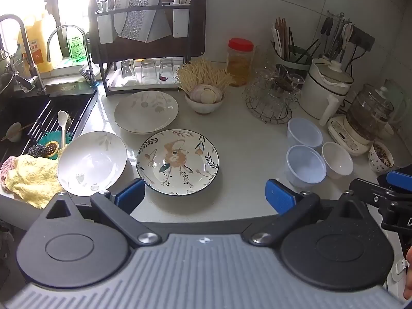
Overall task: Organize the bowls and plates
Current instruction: 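Move both grippers toward the white leaf plate lying by the sink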
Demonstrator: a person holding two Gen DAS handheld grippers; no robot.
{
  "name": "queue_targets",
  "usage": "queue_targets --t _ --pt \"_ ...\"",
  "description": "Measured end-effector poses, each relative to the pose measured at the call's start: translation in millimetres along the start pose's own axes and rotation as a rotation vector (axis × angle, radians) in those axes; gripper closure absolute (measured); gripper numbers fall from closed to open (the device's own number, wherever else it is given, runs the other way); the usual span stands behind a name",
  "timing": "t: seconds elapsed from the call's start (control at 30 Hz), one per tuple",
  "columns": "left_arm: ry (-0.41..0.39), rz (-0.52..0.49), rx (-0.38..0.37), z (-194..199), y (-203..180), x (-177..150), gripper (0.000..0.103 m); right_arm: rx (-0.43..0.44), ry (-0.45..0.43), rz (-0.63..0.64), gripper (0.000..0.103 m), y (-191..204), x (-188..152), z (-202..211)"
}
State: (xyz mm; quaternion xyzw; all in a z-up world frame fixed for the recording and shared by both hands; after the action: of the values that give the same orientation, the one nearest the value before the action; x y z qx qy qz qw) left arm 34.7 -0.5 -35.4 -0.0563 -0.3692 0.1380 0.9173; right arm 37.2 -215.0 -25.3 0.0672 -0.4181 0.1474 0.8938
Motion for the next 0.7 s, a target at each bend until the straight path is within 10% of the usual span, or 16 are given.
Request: queue_targets --t 0.7 --pt "0.064 0.008 0.038 -9 3 -29 0.002 0.046 -0.001 -0.019 0.000 5 -6 0"
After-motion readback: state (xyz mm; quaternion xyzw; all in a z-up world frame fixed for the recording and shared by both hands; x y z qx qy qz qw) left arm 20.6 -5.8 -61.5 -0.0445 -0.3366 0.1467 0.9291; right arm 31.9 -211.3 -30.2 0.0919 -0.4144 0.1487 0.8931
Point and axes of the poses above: each gripper's, at about its wrist camera, not at the fingertips, and z roughly against the way its jaws point, y to its left, x to its top, the point moved 5 cm from there along -z, roughly the way its jaws point, and after that the axes turned 9 degrees about z, right-handed, at the moved point
